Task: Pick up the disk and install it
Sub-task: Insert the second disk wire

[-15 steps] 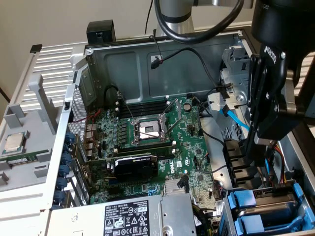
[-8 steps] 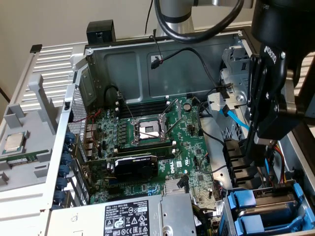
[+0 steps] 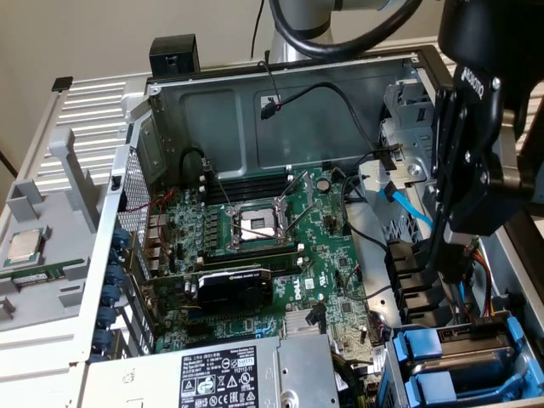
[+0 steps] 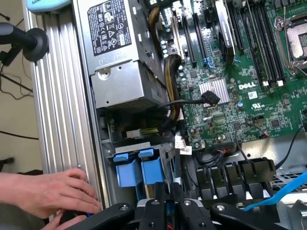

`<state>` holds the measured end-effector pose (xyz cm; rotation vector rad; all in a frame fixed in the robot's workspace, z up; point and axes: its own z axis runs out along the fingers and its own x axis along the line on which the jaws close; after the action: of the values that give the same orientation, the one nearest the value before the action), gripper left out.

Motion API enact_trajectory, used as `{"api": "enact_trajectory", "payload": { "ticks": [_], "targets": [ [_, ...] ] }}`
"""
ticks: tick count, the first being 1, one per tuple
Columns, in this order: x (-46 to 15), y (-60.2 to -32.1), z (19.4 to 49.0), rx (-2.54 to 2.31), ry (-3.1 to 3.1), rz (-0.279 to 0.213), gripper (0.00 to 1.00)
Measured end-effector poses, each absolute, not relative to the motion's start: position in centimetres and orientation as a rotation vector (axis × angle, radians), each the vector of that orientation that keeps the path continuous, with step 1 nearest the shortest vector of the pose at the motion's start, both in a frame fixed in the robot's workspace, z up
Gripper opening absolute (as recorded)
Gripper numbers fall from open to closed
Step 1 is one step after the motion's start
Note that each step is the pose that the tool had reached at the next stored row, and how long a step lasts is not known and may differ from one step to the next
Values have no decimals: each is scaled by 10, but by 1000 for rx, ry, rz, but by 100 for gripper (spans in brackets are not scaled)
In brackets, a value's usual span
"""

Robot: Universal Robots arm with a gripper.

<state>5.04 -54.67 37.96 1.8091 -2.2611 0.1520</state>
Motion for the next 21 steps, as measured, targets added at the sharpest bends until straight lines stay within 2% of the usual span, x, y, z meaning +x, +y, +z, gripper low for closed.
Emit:
{"api": "enact_trajectory", "payload": {
  "ticks": [8,21],
  "targets": [
    [58,-560,381,1818,-2268,134,16],
    [58,-566,380,1883,-2289,29,16]
  ]
}}
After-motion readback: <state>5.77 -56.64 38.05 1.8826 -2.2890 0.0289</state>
